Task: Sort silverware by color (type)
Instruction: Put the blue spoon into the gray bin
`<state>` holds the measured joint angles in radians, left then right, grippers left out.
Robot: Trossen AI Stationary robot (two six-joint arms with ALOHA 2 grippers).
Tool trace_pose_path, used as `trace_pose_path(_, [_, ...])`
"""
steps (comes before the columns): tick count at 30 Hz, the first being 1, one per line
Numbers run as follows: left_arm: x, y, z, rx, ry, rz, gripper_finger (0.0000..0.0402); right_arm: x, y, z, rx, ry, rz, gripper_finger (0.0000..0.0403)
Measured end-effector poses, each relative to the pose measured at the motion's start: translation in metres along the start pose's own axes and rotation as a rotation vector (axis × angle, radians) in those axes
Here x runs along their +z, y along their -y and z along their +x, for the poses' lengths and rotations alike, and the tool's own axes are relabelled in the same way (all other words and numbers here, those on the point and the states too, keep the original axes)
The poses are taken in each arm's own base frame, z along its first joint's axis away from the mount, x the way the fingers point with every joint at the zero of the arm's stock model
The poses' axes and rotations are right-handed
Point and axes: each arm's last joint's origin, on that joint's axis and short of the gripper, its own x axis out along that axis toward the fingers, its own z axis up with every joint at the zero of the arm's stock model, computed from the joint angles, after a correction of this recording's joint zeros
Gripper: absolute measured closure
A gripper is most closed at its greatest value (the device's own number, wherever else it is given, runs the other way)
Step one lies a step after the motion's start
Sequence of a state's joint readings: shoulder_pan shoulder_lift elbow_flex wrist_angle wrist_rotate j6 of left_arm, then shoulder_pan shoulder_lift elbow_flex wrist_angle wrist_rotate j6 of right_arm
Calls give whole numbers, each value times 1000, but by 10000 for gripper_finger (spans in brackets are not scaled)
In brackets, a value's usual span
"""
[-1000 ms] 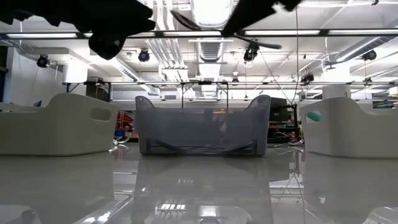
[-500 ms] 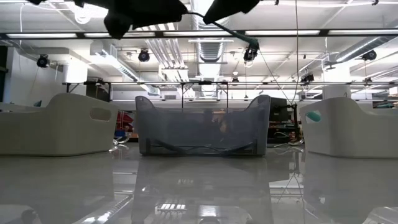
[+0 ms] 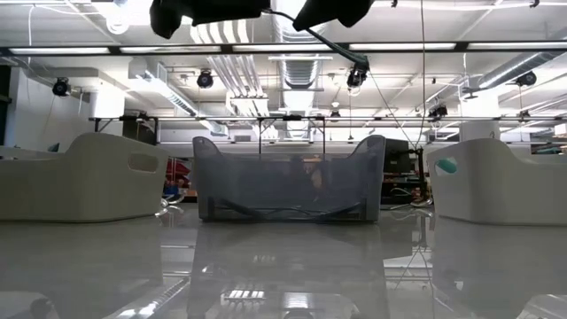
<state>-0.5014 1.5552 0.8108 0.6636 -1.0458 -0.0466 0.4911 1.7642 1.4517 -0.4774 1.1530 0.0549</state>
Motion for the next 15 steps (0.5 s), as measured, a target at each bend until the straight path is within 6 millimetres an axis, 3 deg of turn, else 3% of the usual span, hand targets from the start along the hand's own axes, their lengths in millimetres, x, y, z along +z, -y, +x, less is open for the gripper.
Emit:
trace_pose_path(10, [9, 3, 1, -9, 16, -15, 323, -1, -1, 0, 2, 0, -19, 394])
trace_pose_path(15, [9, 3, 1, -14, 16, -15, 377, -1, -1, 0, 2, -1, -23, 394])
